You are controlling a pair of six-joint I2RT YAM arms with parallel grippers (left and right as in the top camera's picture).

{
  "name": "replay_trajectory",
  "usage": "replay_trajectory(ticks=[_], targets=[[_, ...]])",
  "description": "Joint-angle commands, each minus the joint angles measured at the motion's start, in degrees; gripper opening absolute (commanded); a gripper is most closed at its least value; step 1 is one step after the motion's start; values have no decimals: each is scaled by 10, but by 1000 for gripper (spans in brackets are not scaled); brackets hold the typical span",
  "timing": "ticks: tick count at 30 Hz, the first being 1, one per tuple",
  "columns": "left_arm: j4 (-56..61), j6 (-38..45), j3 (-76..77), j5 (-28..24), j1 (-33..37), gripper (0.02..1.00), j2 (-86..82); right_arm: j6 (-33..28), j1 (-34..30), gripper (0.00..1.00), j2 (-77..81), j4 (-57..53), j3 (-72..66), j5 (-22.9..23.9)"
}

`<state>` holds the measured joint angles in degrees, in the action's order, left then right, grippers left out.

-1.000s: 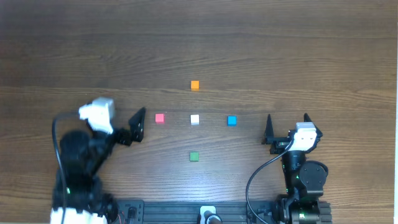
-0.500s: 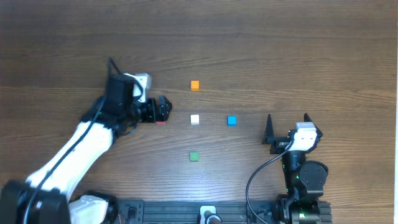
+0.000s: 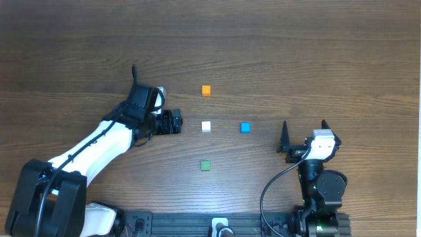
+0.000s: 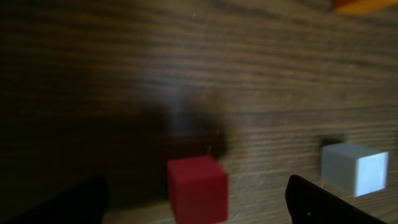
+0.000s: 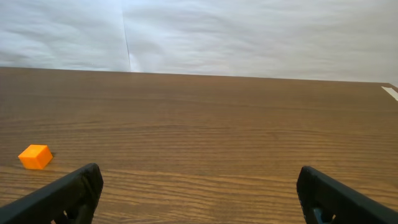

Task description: Stack Cubes

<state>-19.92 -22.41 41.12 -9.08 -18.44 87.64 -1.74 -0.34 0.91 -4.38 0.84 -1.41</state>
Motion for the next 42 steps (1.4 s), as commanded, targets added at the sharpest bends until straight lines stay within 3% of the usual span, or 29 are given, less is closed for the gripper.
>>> replay_trajectory(ticks=[1, 14, 27, 42], targets=[[-29, -8, 33, 17, -2, 908, 15, -1, -3, 993, -5, 2, -5, -1], [-142, -6, 149, 48, -49, 908, 89, -1, -3, 991, -5, 2, -5, -1], [-183, -21, 156, 88, -55, 912, 98, -1, -3, 993, -5, 2, -5, -1], [-184, -25, 156, 91, -55, 822, 111, -1, -3, 991, -5, 1, -5, -1]])
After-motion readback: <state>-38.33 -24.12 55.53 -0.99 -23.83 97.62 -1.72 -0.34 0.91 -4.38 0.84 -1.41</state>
